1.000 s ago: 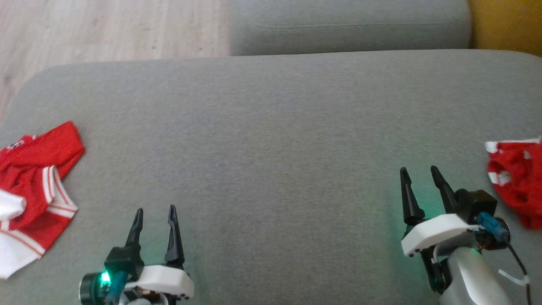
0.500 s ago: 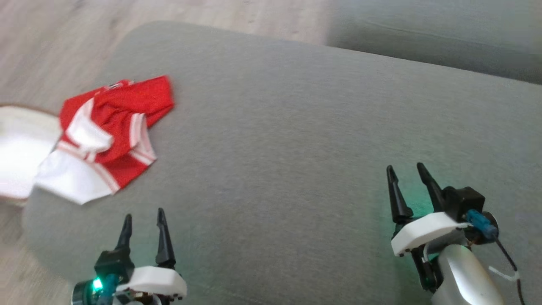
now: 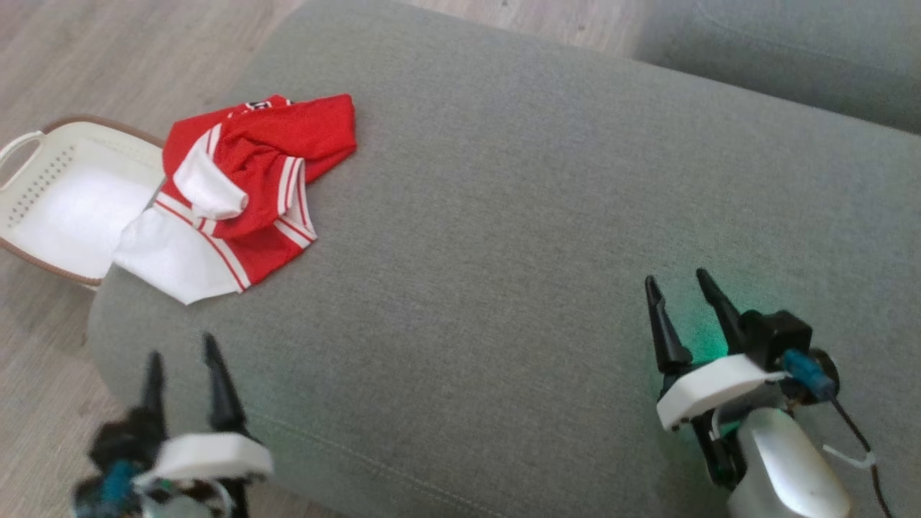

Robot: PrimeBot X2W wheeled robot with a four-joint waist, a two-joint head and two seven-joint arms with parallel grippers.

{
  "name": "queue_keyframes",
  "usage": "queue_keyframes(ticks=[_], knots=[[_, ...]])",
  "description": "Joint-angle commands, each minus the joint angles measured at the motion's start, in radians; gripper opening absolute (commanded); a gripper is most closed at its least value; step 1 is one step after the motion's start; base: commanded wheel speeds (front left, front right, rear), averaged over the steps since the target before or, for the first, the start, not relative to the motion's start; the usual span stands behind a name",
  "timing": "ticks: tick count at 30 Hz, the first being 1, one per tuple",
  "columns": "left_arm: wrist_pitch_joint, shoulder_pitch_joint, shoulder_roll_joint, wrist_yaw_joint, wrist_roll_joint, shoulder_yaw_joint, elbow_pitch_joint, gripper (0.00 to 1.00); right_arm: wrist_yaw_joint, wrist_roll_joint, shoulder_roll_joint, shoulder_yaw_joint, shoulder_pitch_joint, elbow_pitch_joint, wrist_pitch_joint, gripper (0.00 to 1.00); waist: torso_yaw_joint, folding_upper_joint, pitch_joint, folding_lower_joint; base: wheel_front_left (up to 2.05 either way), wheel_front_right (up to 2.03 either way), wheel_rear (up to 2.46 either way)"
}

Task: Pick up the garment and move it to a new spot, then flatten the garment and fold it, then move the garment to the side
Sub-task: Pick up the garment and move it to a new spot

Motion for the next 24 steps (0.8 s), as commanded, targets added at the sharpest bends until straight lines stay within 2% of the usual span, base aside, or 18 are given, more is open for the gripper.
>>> queue_keyframes(ticks=[1, 6, 13, 17, 24], knots=[[-0.005, -0.06, 0.013, -0.011, 0.004, 0.063, -0.051, 1.0, -0.001, -0.013, 0.001, 0.014, -0.053, -0.041, -0.011, 1.0, -0.016, 0.0, 0.018, 0.0, 0.0, 0.0, 0.0], [-0.005, -0.161, 0.023, -0.062, 0.035, 0.199, -0.095, 1.0, -0.001, -0.036, 0.001, -0.002, -0.074, -0.069, -0.011, 1.0, -0.048, 0.0, 0.065, 0.0, 0.0, 0.0, 0.0], [-0.005, -0.329, 0.095, -0.132, 0.073, 0.314, -0.048, 1.0, -0.001, -0.084, 0.001, -0.016, -0.11, -0.104, -0.011, 1.0, -0.096, 0.0, 0.151, 0.0, 0.0, 0.0, 0.0], [-0.005, -0.408, 0.136, -0.163, 0.079, 0.327, 0.048, 1.0, -0.001, -0.11, 0.001, -0.026, -0.133, -0.116, -0.011, 1.0, -0.121, 0.0, 0.202, 0.0, 0.0, 0.0, 0.0], [-0.005, -0.517, 0.178, -0.193, 0.026, 0.316, 0.339, 1.0, -0.001, -0.132, -0.024, -0.022, -0.168, -0.16, -0.011, 1.0, -0.164, 0.0, 0.268, 0.0, 0.0, 0.0, 0.0]])
